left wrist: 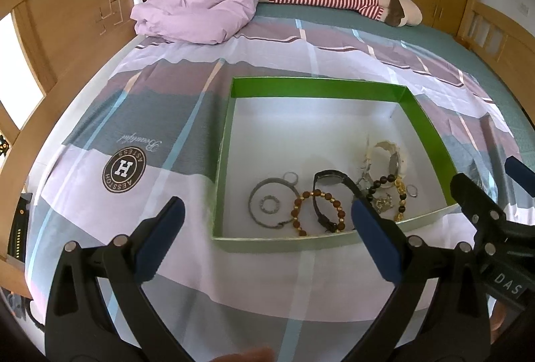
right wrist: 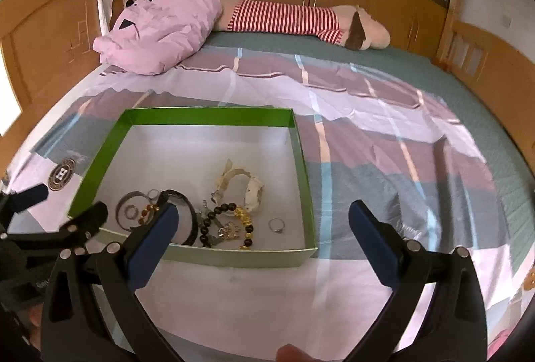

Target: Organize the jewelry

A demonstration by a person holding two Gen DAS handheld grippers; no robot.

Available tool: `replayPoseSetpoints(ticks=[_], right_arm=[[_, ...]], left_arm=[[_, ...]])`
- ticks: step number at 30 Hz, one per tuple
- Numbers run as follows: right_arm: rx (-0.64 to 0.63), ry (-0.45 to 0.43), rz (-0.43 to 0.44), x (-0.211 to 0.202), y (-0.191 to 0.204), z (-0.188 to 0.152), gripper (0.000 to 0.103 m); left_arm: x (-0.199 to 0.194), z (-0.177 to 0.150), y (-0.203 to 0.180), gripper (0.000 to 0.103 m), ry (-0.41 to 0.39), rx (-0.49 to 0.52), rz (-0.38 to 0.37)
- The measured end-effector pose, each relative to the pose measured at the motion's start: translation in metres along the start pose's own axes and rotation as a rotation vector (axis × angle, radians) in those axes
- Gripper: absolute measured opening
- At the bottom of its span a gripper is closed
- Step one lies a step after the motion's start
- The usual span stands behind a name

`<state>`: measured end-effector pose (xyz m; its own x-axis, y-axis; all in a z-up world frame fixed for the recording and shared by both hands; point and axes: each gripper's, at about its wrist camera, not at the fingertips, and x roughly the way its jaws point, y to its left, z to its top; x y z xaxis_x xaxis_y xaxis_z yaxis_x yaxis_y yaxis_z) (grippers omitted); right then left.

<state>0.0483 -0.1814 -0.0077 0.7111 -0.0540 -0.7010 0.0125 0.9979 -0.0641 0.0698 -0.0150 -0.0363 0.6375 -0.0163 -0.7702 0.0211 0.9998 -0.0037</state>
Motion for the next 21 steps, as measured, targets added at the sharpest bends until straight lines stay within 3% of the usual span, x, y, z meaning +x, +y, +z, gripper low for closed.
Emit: replayPoseSetpoints(ticks=[21], right_arm=[[0.01, 0.014, -0.001, 0.0051, 0.0016, -0.0001, 0.102]], left_arm=[[0.0051, -0.0006, 0.0027, 0.101, 0.026, -0.01, -0.006]])
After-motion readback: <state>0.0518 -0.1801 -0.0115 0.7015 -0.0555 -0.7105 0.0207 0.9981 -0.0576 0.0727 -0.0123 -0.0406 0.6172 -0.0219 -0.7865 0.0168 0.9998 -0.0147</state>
